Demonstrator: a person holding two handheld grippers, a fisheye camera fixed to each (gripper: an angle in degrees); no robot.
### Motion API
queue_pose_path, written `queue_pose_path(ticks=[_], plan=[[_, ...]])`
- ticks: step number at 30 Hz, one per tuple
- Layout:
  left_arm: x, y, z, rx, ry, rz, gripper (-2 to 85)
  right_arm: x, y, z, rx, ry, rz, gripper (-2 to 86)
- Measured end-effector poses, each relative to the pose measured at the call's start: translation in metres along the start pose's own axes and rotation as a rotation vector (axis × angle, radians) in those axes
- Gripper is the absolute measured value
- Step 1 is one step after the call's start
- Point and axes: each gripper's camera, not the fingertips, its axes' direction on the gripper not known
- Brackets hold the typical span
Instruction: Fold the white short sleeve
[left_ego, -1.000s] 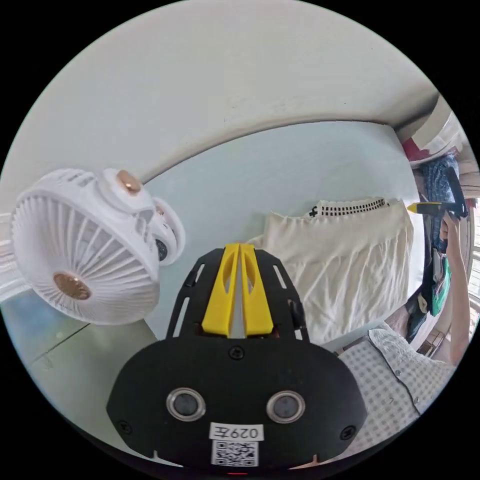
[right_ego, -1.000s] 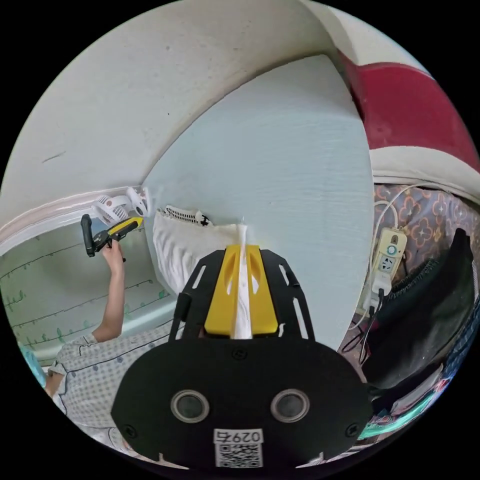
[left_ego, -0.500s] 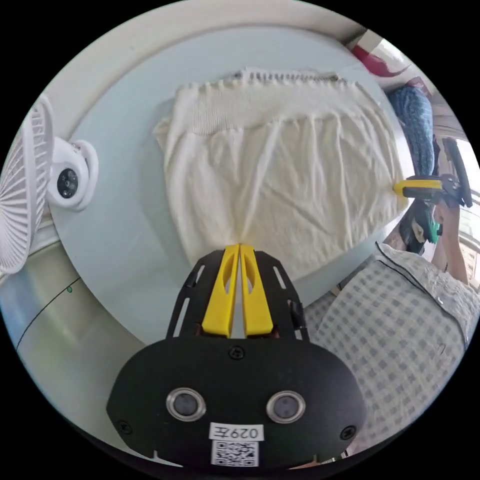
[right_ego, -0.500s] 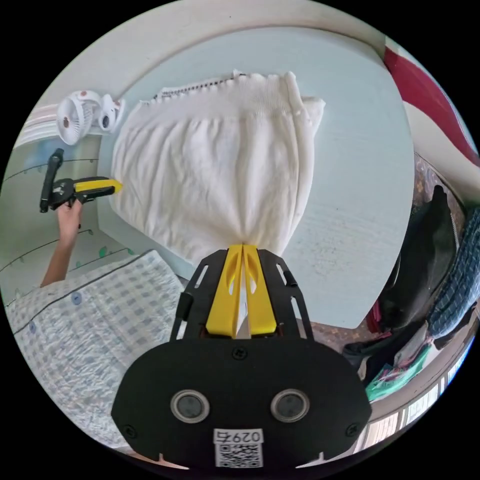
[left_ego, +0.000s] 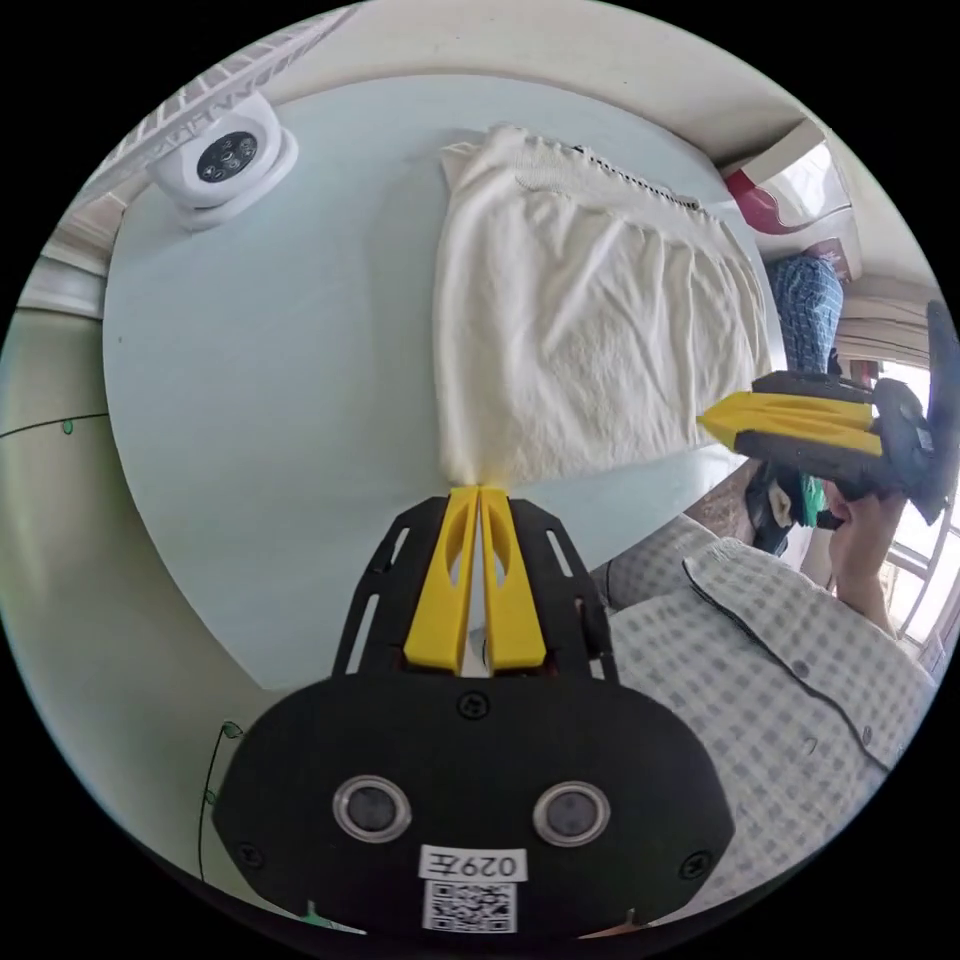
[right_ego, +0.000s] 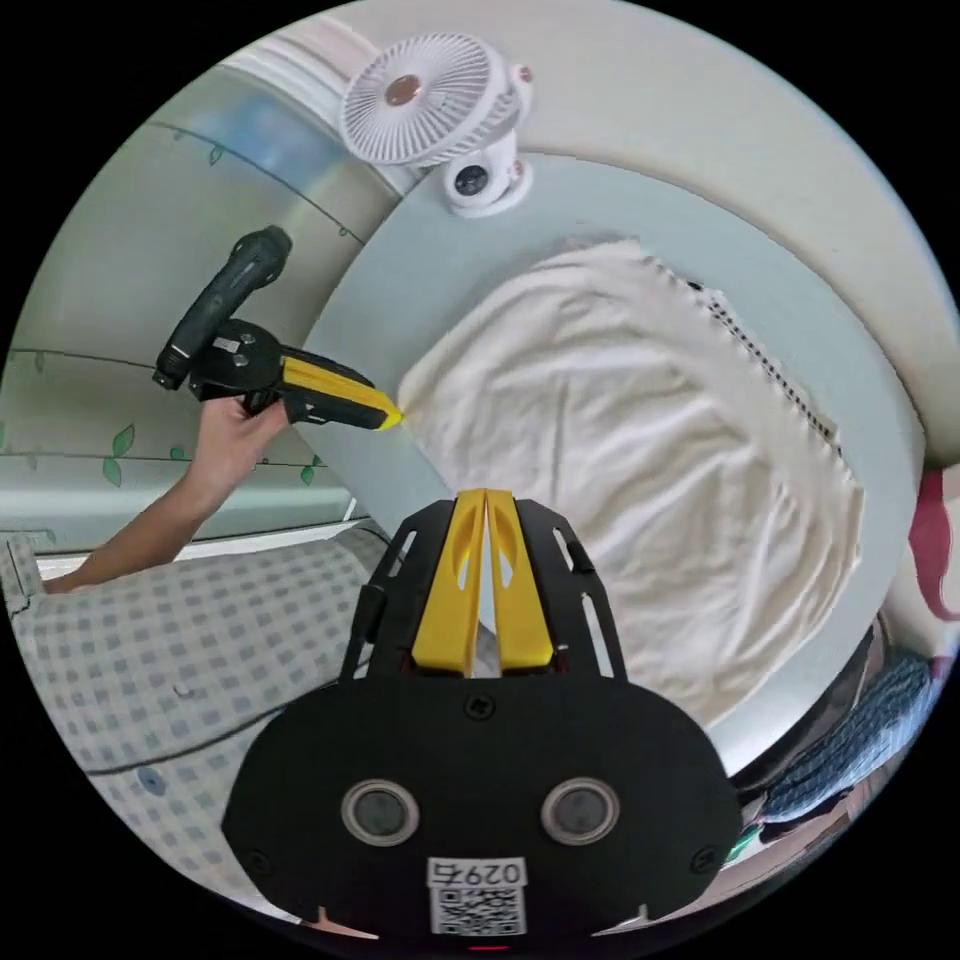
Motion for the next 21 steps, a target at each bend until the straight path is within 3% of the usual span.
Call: queue_pose_path(ticks=[5, 7, 10, 13, 17, 21], plan=[[-0.034, 0.028, -0.005, 0.030, -0.011, -0.049, -1.0, -0.041, -0.035, 0.090, -0.170, 0.155, -0.072, -0.3], [-0.049, 0.049, -0.010, 0.063, 0.005, -0.085, -1.0, -0.042, -0.036, 0.086, -0.152, 0.164, -0.034, -0.3], [-0.080, 0.091, -0.012, 0.120, 0.143, -0.146, -1.0, -0.057, -0.041, 0.062, -0.071, 0.061, -0.083, 0.1], [-0.108, 0.125, -0.006, 0.154, 0.272, -0.198, -1.0, -0.085, -0.058, 0.054, -0.038, 0.092, -0.142, 1.5], [-0.133, 0.164, 0.001, 0.191, 0.329, -0.261, -1.0, -0.109, -0.083, 0.082, -0.138, 0.148, -0.166, 9.3], [-0.148, 0.186, 0.012, 0.200, 0.364, -0.293, -1.0, -0.118, -0.083, 0.094, -0.158, 0.224, -0.176, 8.6]])
